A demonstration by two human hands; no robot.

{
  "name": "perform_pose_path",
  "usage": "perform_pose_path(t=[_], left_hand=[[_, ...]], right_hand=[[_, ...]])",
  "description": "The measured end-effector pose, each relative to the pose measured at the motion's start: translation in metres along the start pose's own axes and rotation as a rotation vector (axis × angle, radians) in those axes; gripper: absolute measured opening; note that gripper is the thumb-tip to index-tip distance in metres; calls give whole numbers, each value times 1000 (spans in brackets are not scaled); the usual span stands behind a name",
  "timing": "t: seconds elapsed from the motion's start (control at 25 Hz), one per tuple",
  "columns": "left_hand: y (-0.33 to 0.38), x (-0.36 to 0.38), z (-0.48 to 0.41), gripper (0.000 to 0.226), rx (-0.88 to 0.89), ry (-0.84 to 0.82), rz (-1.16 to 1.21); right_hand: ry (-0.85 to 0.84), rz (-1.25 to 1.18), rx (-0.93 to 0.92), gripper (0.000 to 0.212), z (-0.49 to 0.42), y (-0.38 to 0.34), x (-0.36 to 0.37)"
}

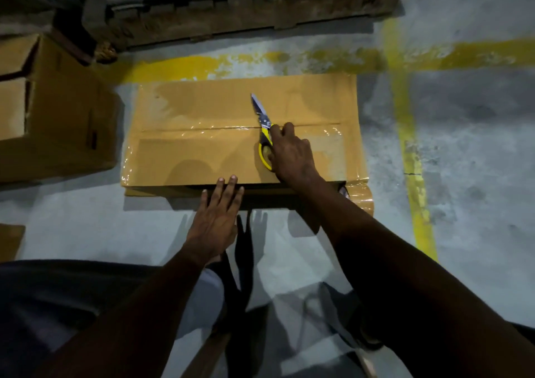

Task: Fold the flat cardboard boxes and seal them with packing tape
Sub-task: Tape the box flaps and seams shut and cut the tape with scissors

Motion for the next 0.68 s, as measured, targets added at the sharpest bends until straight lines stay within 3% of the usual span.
perform_pose_path(t=[0.12, 0.2, 0.28, 0.32, 0.44, 0.52, 0.68], left_hand=[[30, -16, -9, 69, 73, 159, 220], [59, -26, -24, 50, -108, 221, 703], [106, -20, -40, 34, -371, 64, 1211], [136, -15, -47, 30, -430, -51, 1353], [204, -3, -68, 57, -378, -260, 1429], [220, -4, -79, 69, -337, -258, 1346], [227, 1, -87, 32, -298, -161, 1350]], right_hand=[[-98, 38, 51, 43, 7, 36, -9], [-123, 88, 16, 47, 9, 61, -16], [-129, 126, -39, 51, 15, 85, -20], [-131, 132, -59, 52, 18, 95, -21], [-107, 140, -90, 54, 28, 110, -23], [-93, 119, -102, 53, 31, 113, -23], [-44, 111, -133, 52, 34, 122, -22]])
Point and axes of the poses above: each hand's wrist, its own z-axis away from the middle knuckle, its own x-axis out of the palm, y = z × x, the point moved 7 cm from there along -z, towards the middle knuckle, and after that the axes turned 5 degrees about -y, right-handed, at the moved point
